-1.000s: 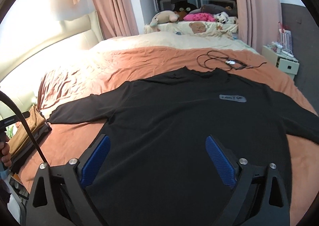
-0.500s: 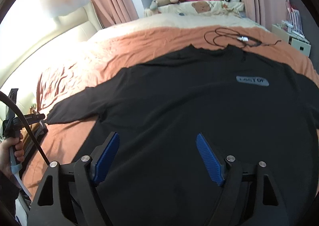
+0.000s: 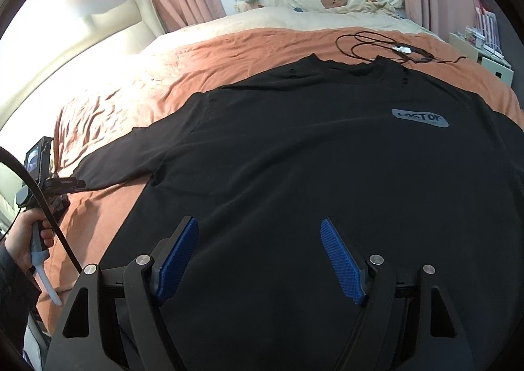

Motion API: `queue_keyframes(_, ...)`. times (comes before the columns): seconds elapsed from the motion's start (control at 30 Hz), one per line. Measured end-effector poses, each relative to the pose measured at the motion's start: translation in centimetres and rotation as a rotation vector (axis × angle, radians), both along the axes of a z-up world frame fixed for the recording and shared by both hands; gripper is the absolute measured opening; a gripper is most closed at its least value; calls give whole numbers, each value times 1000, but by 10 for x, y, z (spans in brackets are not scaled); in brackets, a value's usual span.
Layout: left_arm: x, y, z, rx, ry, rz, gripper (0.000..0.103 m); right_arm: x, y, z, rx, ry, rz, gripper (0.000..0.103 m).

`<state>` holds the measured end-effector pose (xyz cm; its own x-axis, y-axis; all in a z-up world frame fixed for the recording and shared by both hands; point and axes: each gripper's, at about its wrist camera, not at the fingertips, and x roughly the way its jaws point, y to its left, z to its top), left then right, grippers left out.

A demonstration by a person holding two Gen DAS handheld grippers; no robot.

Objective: Fold small clothes
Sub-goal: 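Close the left tool on the black shirt sleeve, then lift the sleeve with the left tool and fold it across the shirt body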

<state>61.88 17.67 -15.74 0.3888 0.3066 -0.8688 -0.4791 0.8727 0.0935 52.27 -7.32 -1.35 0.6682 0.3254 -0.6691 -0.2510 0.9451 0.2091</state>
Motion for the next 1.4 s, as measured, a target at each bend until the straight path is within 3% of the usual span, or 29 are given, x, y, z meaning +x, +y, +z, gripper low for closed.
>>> queue_keyframes(0.37,17,6,-15,4,53,50,41,1,2,-2,6,6,-22,76)
queue_keyframes(0.63,20,26,-22,-143,34,148,40,1,-1,-1,16,4,-16,76)
queue_keyframes(0.73,25,27,-18,-144,21,150,23,1,-2,0,33,3,-1,76)
queue_keyframes(0.77,27,27,-16,-150,18,144,11,2,-2,1,39,2,5,76)
queue_keyframes(0.97,29,32,17,-196,-68,109,9,16,3,12,68,-3,29,57)
queue_keyframes(1.17,36,36,67,-216,-168,43,9,51,29,14,91,58,85,53)
queue_keyframes(1.4,48,26,105,-231,-248,-55,8,92,67,3,107,130,125,47)
